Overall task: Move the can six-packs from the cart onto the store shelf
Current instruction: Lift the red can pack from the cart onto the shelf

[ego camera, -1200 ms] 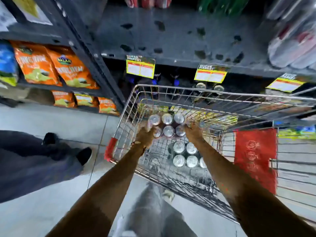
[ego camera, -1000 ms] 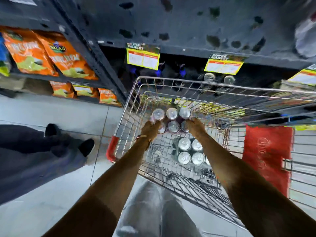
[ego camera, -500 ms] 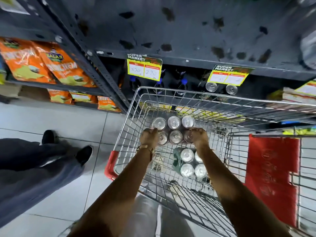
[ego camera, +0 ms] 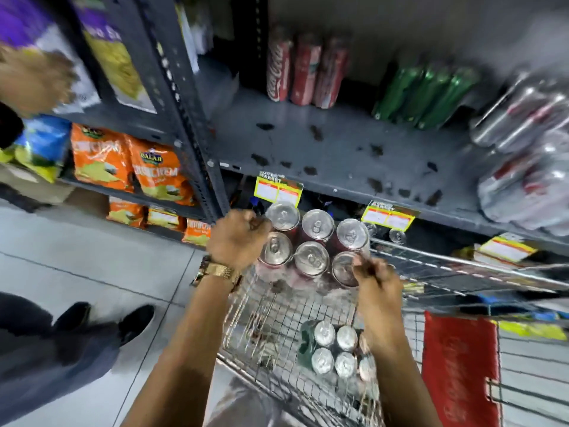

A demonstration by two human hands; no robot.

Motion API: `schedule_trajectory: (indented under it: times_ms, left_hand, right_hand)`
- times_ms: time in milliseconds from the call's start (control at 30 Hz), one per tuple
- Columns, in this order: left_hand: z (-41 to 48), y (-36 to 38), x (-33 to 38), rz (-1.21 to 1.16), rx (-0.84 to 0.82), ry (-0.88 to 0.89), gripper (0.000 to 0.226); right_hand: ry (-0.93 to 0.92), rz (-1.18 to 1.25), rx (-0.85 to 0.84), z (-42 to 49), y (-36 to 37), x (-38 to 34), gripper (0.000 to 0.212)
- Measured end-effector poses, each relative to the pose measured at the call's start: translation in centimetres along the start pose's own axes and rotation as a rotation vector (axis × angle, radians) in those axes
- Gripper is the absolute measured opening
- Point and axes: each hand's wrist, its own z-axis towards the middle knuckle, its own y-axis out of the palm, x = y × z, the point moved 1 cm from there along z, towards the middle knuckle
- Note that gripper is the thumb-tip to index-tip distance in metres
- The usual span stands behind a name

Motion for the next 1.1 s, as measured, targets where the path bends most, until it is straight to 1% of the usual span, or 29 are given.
schedule_trajectory:
  times_ms: [67, 167, 200, 233, 300, 367, 433, 500, 600, 633, 767, 800, 933, 1000, 1100]
  left_hand:
    - [-0.3, -1.8, 1.5, -0.012, 0.135, 0.069, 0.037]
    - [0.0, -3.5, 3.4, -0.092, 0.273, 0.163, 0.027]
    - [0.4, -4.0, 3.9, -0.104, 0.317, 0.191, 0.025]
    - [1.0, -4.4, 4.3, -0.116, 0.349, 0.212, 0.024]
    - [2.5, -5.1, 5.1, -0.152, 0.38, 0.225, 0.023]
    - [4.4, -5.6, 5.7, -0.206, 0.39, 0.232, 0.023]
    - [6.4, -5.6, 6.2, -0.275, 0.384, 0.23, 0.023]
    - [8.3, -5.3, 6.7, -0.331, 0.389, 0.212, 0.023]
    - [11.0, -4.7, 7.0, -0.362, 0.429, 0.166, 0.026]
    - [11.7, -4.5, 7.1, -0.367, 0.441, 0.154, 0.026]
    - [14.1, -4.0, 6.9, -0.353, 0.441, 0.113, 0.028]
    - [14.4, -3.9, 6.7, -0.348, 0.435, 0.104, 0.029]
    - [15.8, -3.8, 6.6, -0.292, 0.388, 0.101, 0.035]
    - [16.2, -3.9, 6.7, -0.28, 0.363, 0.116, 0.036]
    - [15.5, -3.5, 6.3, -0.36, 0.362, 0.129, 0.034]
  right_hand:
    - [-0.04, 0.04, 0.007, 0.3, 0.5, -2.7, 0.015]
    - [-0.136, -0.001, -0.035, 1.8, 1.4, -6.8, 0.009]
    - [-0.166, -0.015, -0.043, 2.6, 1.8, -8.1, 0.012]
    - [-0.192, -0.028, -0.042, 3.6, 2.3, -9.3, 0.015]
    - [-0.229, -0.064, -0.038, 5.8, 3.6, -11.3, 0.013]
    - [-0.245, -0.095, -0.037, 8.4, 5.1, -12.9, 0.013]
    - [-0.246, -0.108, -0.034, 11.1, 6.6, -14.0, 0.024]
    - [-0.238, -0.134, -0.034, 13.5, 8.0, -15.2, 0.03]
    - [-0.226, -0.198, -0.04, 16.7, 10.0, -16.4, 0.02]
    - [-0.225, -0.215, -0.039, 17.5, 10.5, -16.5, 0.021]
    - [-0.216, -0.271, -0.038, 20.2, 12.4, -15.6, 0.04]
    - [-0.205, -0.284, -0.028, 20.5, 12.8, -15.2, 0.042]
    - [-0.182, -0.367, -0.002, 21.3, 13.2, -14.4, 0.03]
    - [-0.198, -0.416, -0.019, 21.3, 13.1, -14.7, 0.031]
    - [-0.225, -0.409, -0.041, 20.5, 12.5, -14.2, 0.036]
